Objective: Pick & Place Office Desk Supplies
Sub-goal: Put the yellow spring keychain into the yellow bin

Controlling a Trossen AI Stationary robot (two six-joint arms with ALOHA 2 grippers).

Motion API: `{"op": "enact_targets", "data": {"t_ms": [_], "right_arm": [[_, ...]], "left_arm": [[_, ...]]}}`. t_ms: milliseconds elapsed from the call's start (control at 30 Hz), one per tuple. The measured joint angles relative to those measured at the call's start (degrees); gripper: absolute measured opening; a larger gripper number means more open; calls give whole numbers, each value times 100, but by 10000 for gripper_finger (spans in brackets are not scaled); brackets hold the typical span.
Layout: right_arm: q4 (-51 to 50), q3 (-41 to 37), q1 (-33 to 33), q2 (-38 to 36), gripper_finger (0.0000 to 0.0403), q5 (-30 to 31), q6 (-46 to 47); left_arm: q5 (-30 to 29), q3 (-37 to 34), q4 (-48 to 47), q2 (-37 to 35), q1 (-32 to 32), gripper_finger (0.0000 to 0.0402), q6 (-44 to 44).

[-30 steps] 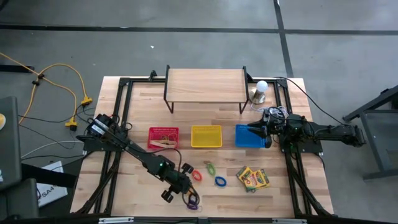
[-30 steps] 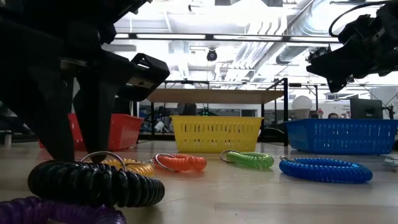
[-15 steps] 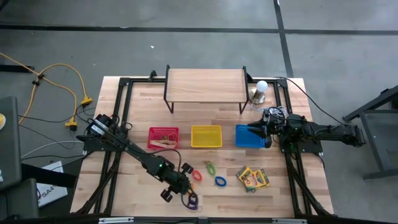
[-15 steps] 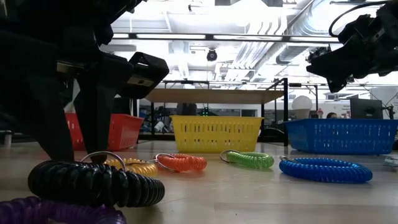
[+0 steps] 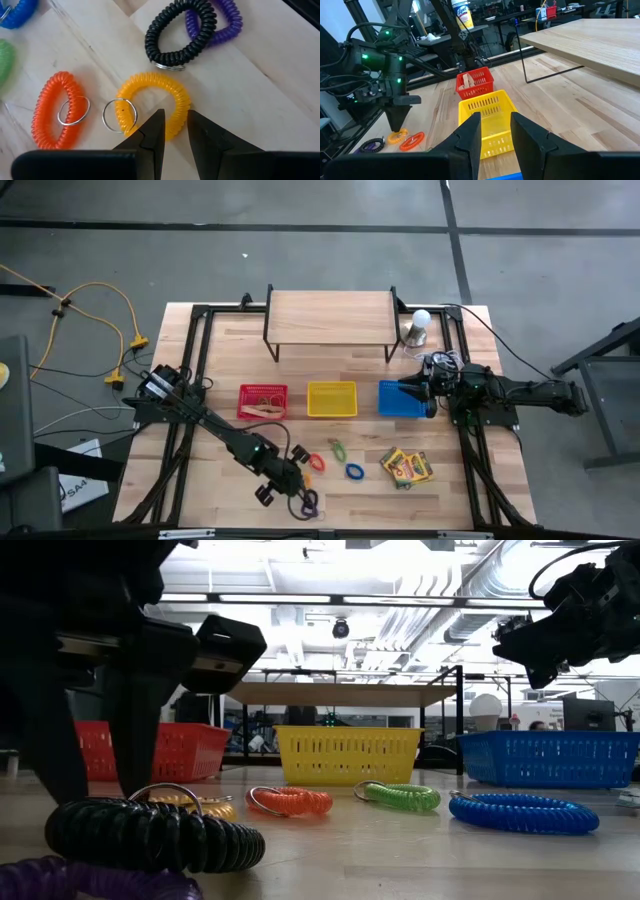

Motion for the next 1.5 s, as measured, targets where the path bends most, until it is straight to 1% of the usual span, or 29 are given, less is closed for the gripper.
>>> {"op": "enact_targets", "data": {"t_ms": [267, 733, 1200, 1500], "right_arm": [[0, 0, -2, 0, 94, 0, 0], [0, -2, 0, 0, 94, 1, -1], [0, 0, -2, 0, 94, 2, 0], [0, 0, 0, 0, 94, 2, -2]], "left_arm": [[16, 0, -16, 0, 0, 76, 274], [210, 0, -59, 0, 17, 76, 575], [210, 0, -87, 0, 13, 76, 1426], [212, 0, -246, 0, 1, 76, 1463]]}}
